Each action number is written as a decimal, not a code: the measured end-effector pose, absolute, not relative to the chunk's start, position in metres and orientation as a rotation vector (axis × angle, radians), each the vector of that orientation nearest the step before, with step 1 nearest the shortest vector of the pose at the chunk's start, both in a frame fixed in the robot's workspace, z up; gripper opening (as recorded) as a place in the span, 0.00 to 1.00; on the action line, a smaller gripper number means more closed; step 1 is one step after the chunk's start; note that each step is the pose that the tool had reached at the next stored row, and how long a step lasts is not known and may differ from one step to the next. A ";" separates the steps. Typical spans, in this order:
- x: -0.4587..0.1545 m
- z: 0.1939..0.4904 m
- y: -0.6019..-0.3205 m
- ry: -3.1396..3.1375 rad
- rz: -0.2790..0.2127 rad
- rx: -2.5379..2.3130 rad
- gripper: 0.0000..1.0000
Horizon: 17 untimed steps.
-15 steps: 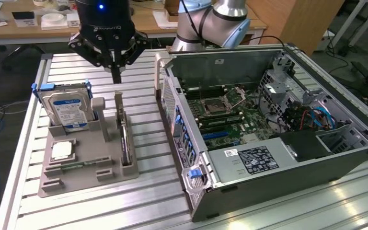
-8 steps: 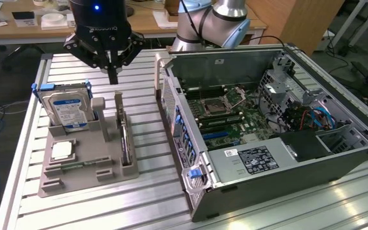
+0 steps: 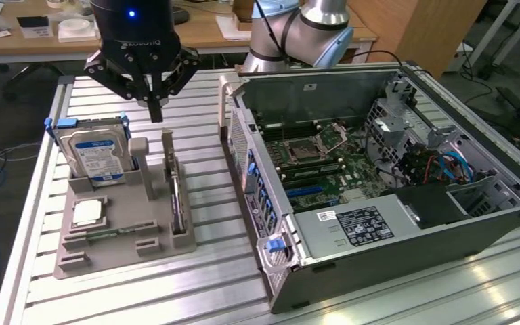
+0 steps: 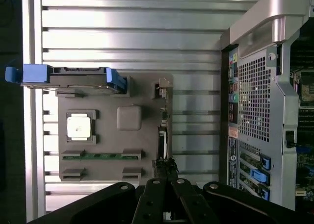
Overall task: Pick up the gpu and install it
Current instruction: 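Reach for the gpu, then pick up the gpu and move the gpu toward the slot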
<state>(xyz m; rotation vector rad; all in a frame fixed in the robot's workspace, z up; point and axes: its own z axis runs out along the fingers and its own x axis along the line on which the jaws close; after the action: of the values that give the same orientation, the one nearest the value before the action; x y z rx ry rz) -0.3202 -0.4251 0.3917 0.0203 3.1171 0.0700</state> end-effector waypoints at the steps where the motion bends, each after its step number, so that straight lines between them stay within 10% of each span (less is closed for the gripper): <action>1: -0.321 0.392 -0.425 3.117 0.070 0.019 0.11; 17: -0.321 0.392 -0.425 3.117 0.070 0.019 0.17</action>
<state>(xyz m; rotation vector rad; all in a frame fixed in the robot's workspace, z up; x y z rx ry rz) -0.3206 -0.4252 0.3917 0.0194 3.1172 0.0700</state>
